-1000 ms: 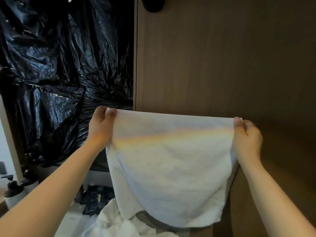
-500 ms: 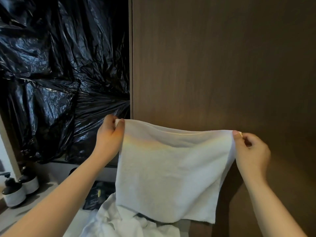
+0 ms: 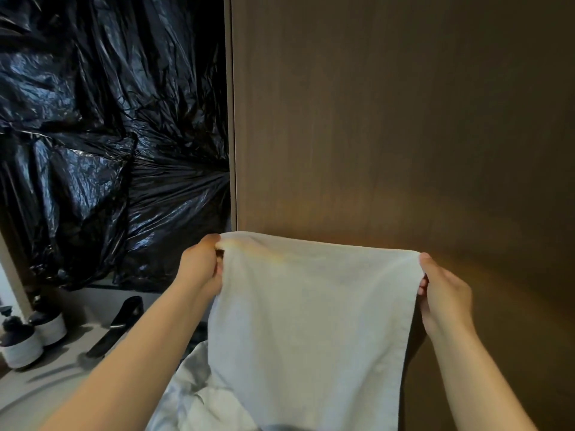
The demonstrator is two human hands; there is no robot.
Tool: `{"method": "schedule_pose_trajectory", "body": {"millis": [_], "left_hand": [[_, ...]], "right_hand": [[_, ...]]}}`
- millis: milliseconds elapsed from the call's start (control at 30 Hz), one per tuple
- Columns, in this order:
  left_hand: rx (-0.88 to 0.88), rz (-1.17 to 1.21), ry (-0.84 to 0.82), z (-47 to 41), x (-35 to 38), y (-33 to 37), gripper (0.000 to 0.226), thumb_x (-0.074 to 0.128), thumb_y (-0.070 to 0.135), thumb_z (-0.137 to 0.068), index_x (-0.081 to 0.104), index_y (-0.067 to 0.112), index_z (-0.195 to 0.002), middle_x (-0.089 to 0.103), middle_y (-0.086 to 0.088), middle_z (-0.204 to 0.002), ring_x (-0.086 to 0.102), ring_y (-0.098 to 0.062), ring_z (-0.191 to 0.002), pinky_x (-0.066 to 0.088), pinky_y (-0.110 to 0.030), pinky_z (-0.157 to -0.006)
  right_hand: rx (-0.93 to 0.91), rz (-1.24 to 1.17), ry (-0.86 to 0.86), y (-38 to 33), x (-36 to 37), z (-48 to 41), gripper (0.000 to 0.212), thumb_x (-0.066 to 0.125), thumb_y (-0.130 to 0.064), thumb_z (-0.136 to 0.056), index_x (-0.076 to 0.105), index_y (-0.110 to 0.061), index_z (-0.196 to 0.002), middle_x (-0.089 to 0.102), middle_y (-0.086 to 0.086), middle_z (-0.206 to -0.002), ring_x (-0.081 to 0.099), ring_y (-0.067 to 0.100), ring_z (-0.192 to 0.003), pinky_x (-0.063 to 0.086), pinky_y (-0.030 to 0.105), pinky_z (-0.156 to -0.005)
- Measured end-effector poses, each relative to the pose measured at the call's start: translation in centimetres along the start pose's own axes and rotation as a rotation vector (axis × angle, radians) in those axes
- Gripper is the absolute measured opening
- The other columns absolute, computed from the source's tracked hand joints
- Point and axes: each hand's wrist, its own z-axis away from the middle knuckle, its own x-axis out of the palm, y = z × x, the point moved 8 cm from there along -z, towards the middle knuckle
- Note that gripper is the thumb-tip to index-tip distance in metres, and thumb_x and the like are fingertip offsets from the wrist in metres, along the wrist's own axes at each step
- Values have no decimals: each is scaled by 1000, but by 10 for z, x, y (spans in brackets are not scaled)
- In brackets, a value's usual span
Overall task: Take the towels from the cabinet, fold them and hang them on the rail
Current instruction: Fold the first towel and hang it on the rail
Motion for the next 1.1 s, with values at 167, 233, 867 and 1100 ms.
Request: {"method": "schedule_pose_trajectory", "body": {"millis": [167,233,867,1100], "left_hand": [[189,-166,-118,22,23,7,20,49,12,-98,58,2,-84,63,-11,-61,61,-17,-48,50,-21,-44],[250,-261,-181,38,34,3,20,51,14,-99,58,-3,-91,67,-15,-65,67,-15,-52,55,-22,-50],[308,-352,-366,114,41,-42,15,59,18,-93,62,4,-98,74,-8,-81,72,-17,-73,57,-21,-64],[253,-318,-481,122,35,-59,25,62,26,-85,67,7,-101,75,-13,-87,72,-27,-80,59,-34,-75]], "right_hand": [[-71,16,8,-9,-1,6,10,63,-30,-94,63,-29,-83,65,-6,-75,61,12,-72,54,27,-70],[-163,50,-67,-12,2,18,5,64,-26,-93,64,-31,-96,64,-7,-62,60,8,-58,54,26,-65],[-232,133,-909,0,60,110,26,73,-19,-78,74,-31,-101,75,5,-93,72,17,-85,55,19,-72],[-398,224,-918,-1,70,119,26,68,-4,-86,76,-26,-96,73,8,-76,72,18,-70,53,16,-68]]}}
